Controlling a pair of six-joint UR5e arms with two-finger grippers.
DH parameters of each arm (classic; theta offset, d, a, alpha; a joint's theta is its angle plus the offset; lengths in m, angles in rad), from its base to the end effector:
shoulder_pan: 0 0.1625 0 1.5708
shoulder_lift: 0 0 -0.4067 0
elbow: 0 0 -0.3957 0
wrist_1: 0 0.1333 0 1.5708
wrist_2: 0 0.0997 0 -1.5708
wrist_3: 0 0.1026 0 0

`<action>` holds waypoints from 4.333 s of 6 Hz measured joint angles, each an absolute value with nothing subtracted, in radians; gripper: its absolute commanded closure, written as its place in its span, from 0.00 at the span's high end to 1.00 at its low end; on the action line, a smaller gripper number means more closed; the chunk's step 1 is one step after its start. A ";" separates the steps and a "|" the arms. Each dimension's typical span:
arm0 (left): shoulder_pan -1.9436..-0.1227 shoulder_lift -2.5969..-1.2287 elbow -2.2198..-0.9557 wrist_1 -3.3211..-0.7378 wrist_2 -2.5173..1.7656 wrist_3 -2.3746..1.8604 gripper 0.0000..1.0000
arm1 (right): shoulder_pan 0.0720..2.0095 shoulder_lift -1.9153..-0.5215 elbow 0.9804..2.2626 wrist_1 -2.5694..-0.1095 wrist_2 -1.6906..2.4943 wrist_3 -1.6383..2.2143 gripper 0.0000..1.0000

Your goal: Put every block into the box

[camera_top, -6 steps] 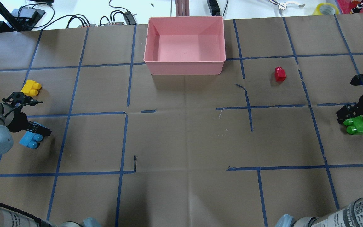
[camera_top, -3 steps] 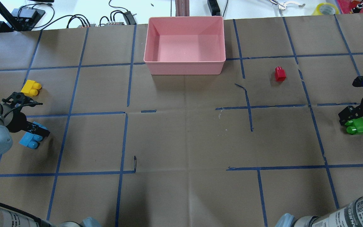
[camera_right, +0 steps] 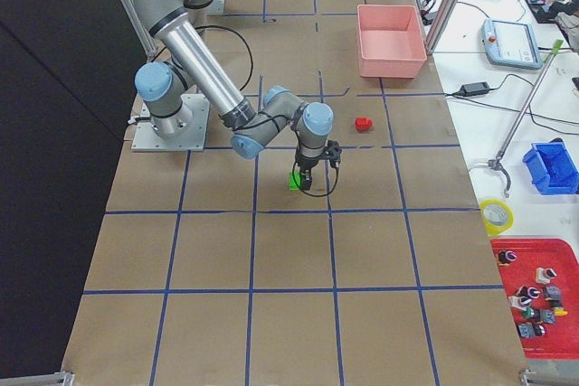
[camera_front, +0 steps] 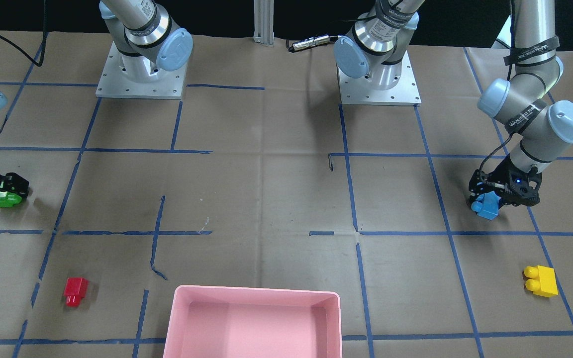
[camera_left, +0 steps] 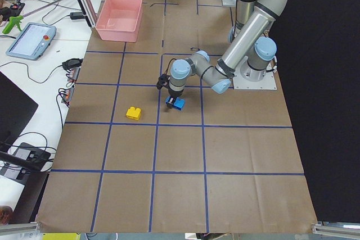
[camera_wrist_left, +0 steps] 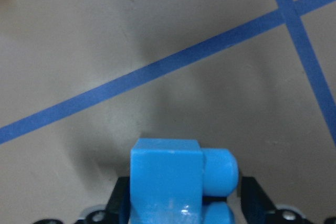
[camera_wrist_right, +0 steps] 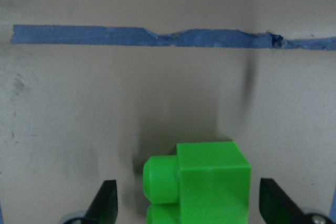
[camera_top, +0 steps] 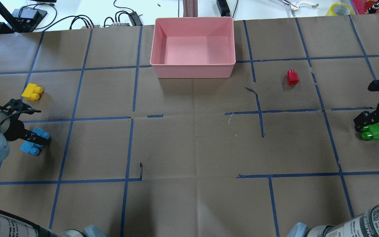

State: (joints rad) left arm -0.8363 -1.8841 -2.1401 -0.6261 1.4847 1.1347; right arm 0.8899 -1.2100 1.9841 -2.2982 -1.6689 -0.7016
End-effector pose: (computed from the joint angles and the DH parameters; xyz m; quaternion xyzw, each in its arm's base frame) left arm 0.2179 -0.4534 0.1479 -0.1998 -0.9784 0.0530 0.0006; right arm -0.2324 -0.4827 0.1597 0.0115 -0.9985 -0.0492 0.0229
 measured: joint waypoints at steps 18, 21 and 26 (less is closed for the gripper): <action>-1.775 -2.307 -0.989 -1.203 1.590 -0.187 0.30 | 1.381 -1.196 1.337 -1.860 -1.501 0.296 0.08; -1.791 -2.415 -0.929 -1.093 1.591 -0.219 0.99 | 1.547 -1.105 1.230 -1.919 -1.444 0.491 0.08; -1.627 -2.269 -0.943 -1.258 1.567 -0.014 0.99 | 1.665 -1.073 1.204 -1.998 -1.440 0.567 0.08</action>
